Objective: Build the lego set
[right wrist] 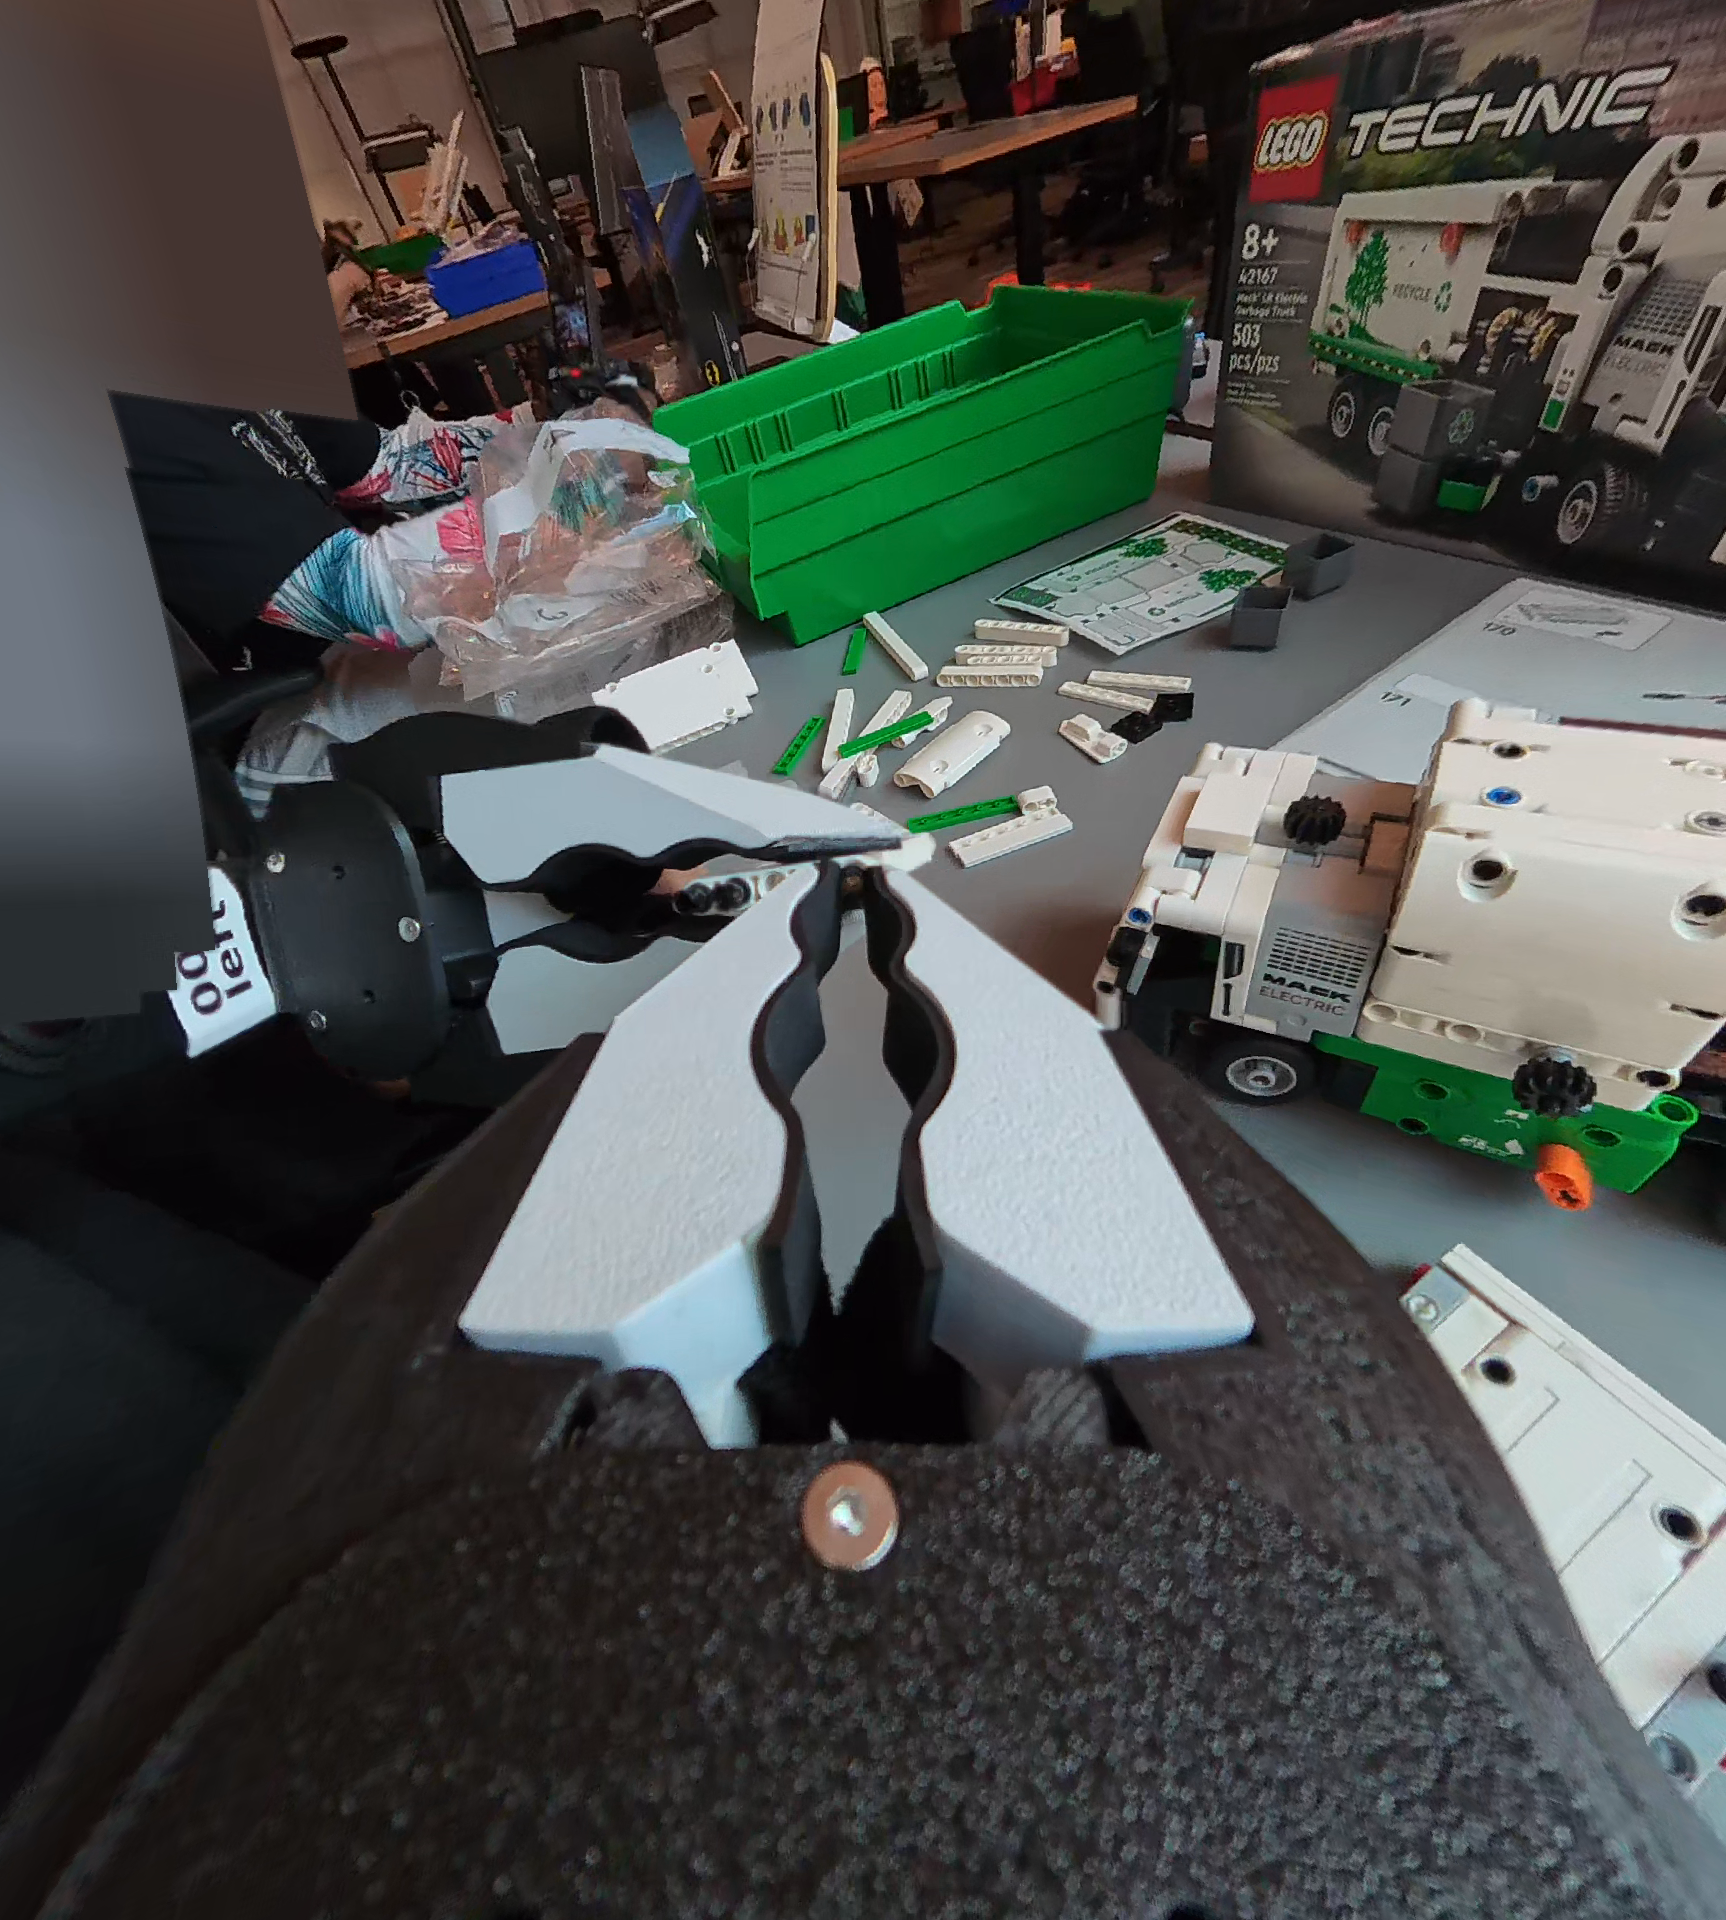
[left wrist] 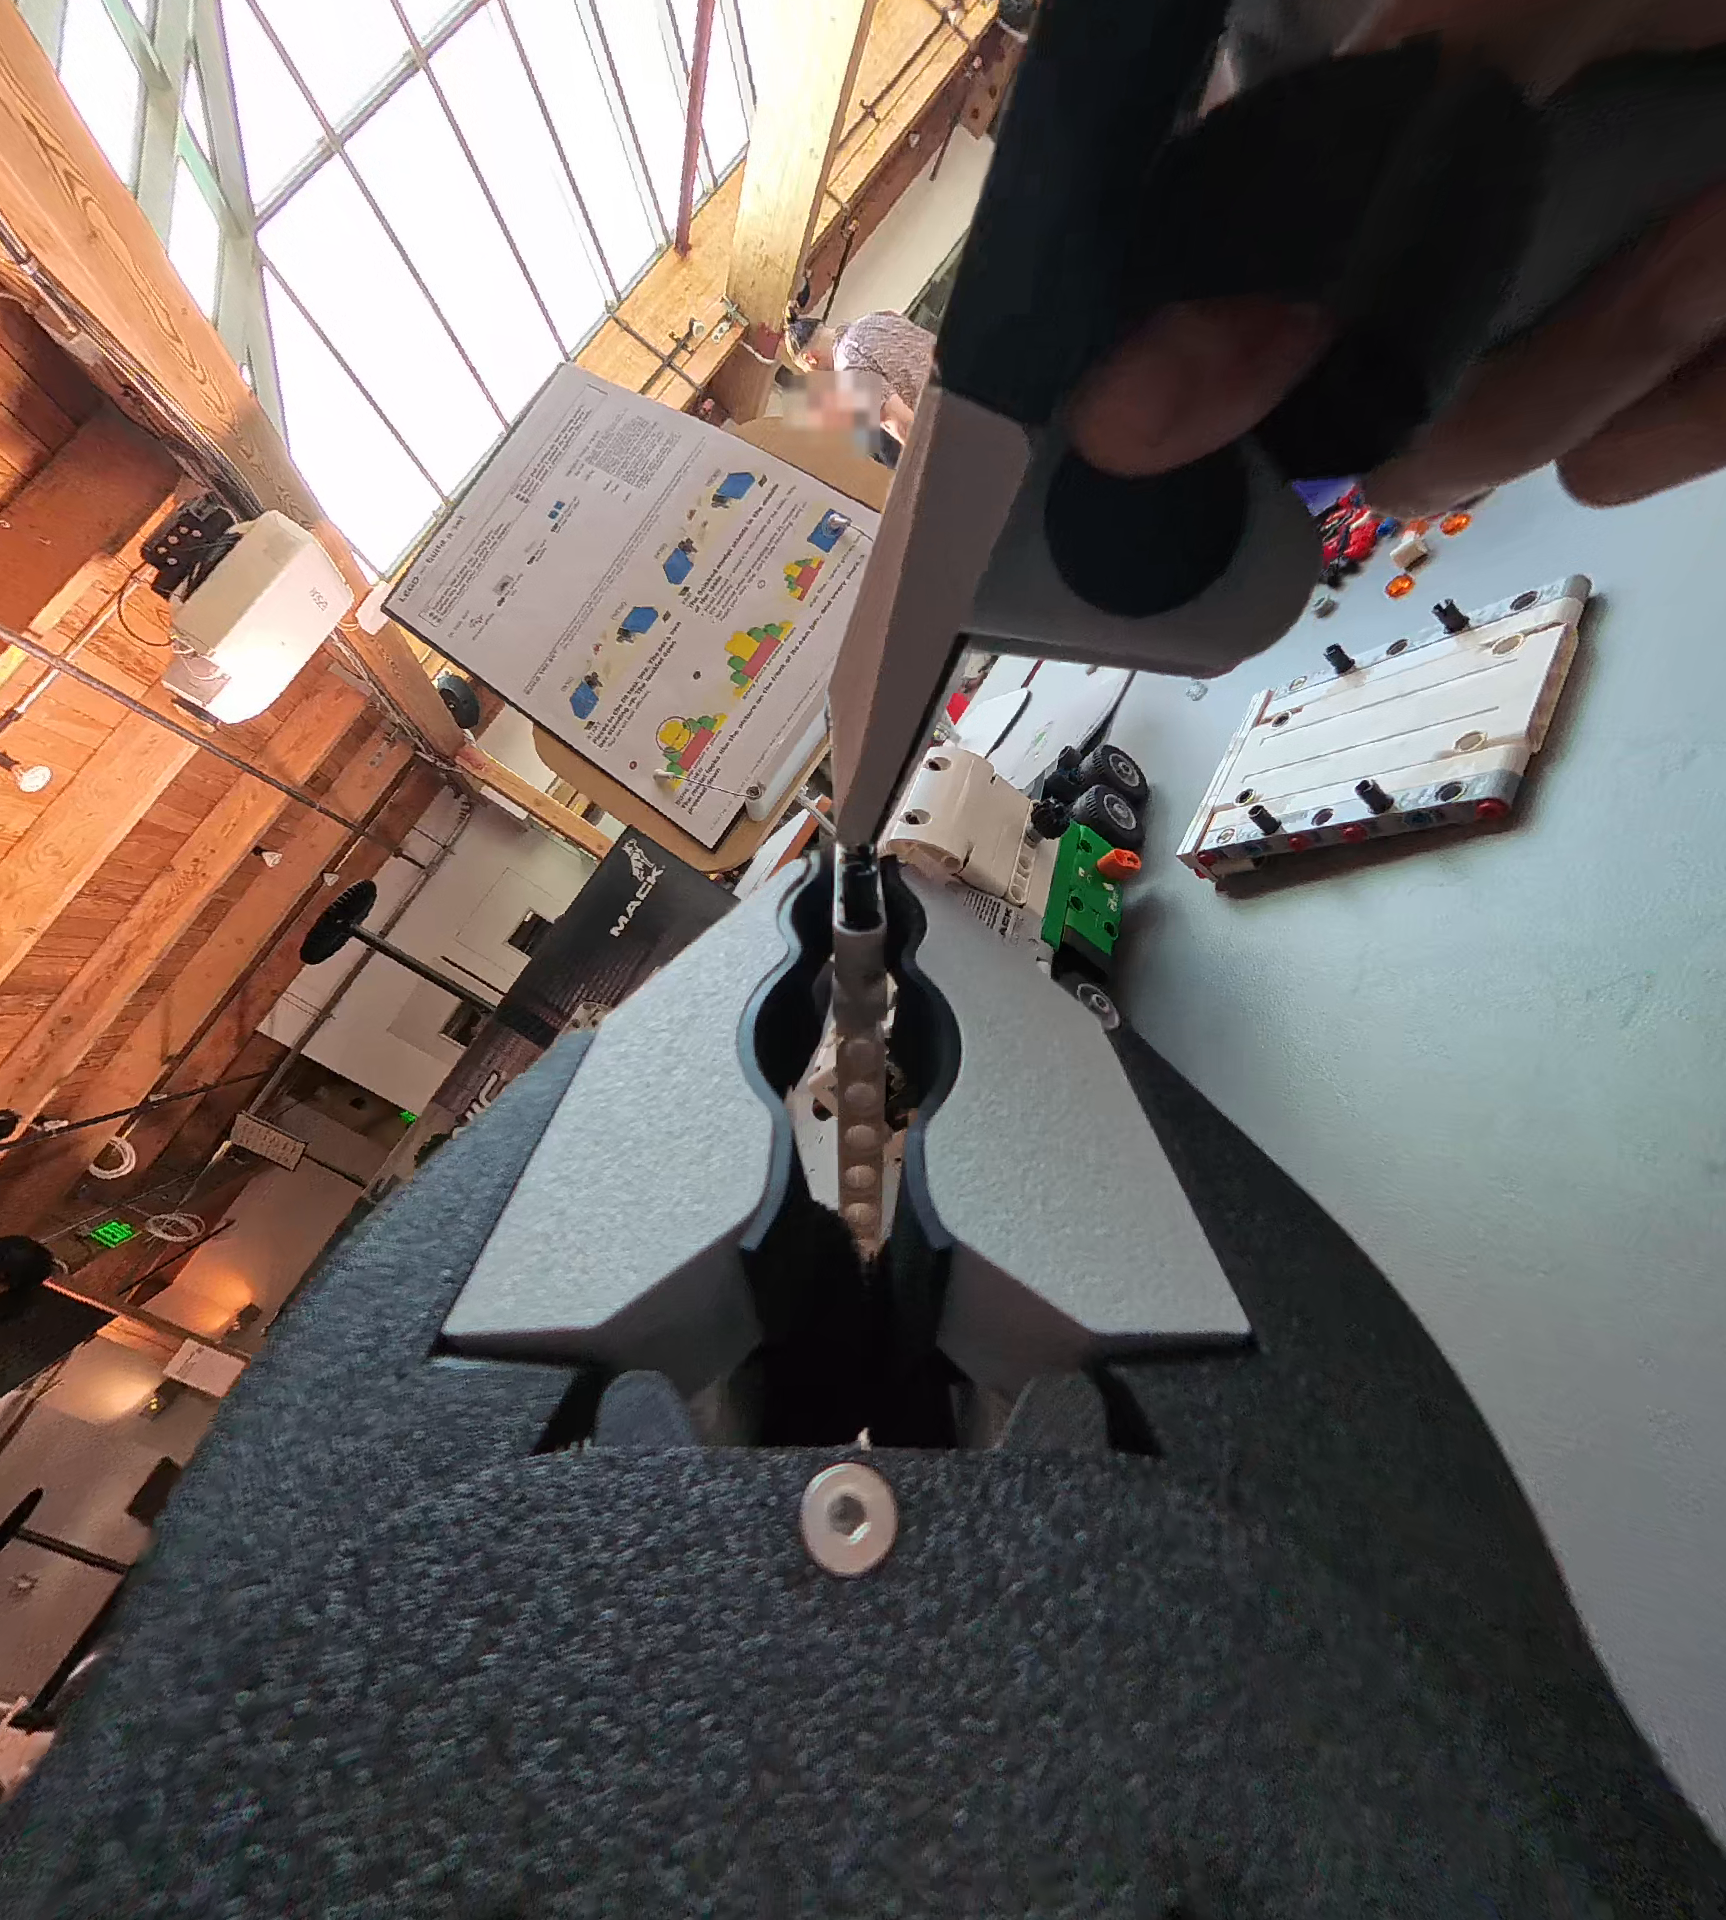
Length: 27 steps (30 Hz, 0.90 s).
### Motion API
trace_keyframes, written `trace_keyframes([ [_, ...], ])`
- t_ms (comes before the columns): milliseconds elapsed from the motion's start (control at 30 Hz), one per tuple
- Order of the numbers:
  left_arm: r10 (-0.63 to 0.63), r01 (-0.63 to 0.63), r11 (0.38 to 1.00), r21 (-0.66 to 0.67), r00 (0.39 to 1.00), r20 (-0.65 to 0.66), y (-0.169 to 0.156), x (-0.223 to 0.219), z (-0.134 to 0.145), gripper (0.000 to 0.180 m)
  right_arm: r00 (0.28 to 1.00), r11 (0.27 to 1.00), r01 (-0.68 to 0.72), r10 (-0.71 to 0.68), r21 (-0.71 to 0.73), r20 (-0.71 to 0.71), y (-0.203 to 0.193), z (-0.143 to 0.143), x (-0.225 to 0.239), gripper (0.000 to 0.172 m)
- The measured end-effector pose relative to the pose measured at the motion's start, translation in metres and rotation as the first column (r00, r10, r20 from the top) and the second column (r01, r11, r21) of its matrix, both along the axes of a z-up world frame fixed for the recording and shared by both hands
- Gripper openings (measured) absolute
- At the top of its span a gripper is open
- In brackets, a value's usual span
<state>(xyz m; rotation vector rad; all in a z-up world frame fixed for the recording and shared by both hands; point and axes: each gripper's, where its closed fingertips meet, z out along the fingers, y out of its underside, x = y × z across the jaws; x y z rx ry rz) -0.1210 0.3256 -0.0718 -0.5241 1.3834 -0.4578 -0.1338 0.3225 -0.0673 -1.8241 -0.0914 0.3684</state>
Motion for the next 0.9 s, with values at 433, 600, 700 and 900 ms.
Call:
trace_keyframes([
  [433, 0.071, -0.067, 0.996, 0.064, 0.995, -0.065, 0.001, 0.009, -0.015, 0.005, 0.99, 0.992, 0.119, -0.122, -0.047, -0.064, 0.001, -0.014, 0.006, 0.003],
  [600, 0.001, -0.006, 0.999, -0.049, 0.995, -0.101, 0.0, 0.012, -0.018, 0.006, 0.994, 0.988, 0.108, -0.105, -0.114, 0.029, 0.001, -0.015, 0.01, 0.004],
  [700, -0.001, -0.005, 0.998, -0.055, 0.993, -0.121, 0.001, 0.013, -0.021, 0.006, 0.993, 0.989, 0.09, -0.081, -0.115, 0.087, 0.001, -0.013, 0.009, 0.004],
  [900, 0.008, -0.012, 0.999, -0.032, 0.992, -0.13, 0.001, 0.014, -0.024, 0.006, 0.991, 0.988, 0.09, -0.076, -0.126, 0.11, 0.002, -0.014, 0.011, 0.004],
])
